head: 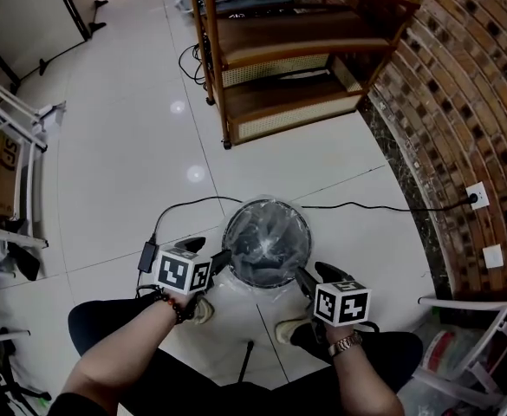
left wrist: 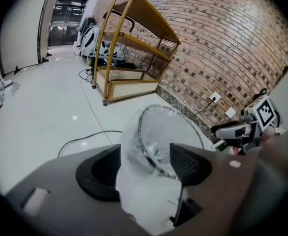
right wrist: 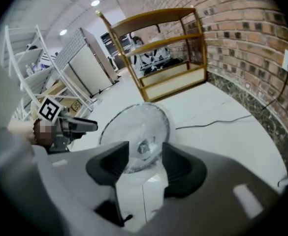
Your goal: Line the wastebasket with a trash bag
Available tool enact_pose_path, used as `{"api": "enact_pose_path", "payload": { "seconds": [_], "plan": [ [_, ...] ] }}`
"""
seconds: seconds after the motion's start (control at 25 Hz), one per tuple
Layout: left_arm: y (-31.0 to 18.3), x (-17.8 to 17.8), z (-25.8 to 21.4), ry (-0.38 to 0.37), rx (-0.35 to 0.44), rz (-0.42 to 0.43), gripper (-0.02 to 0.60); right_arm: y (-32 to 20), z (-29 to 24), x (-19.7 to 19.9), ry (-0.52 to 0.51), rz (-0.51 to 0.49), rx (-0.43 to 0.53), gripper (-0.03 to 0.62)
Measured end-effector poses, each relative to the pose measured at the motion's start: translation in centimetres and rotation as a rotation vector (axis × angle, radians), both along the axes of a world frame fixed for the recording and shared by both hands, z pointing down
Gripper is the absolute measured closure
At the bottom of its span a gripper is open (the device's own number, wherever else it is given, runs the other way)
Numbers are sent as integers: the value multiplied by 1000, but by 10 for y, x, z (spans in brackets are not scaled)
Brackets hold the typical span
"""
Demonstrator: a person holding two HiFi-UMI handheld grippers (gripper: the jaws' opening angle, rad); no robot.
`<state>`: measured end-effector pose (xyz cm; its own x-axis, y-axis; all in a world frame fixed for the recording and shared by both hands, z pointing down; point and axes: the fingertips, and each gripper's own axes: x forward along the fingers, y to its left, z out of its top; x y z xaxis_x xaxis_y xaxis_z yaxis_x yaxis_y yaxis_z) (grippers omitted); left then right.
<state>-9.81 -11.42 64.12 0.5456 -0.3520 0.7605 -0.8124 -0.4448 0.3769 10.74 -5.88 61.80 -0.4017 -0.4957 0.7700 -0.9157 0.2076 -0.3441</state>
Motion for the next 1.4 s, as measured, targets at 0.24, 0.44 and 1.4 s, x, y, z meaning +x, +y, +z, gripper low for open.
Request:
{"api": "enact_pose_path", "payload": {
  "seconds": [0.24,0.44,1.4],
  "plan": [
    [74,-2,23,-29,-201,224,261,69,38,-25,-109,-43,-226,384],
    [94,8,42,-17,-260,273,262,87,73,-43,-252,39,-332,384],
    [74,-16,58,-114,-240,194,389,81,98,-31,-144,44,-331,391]
  ]
}}
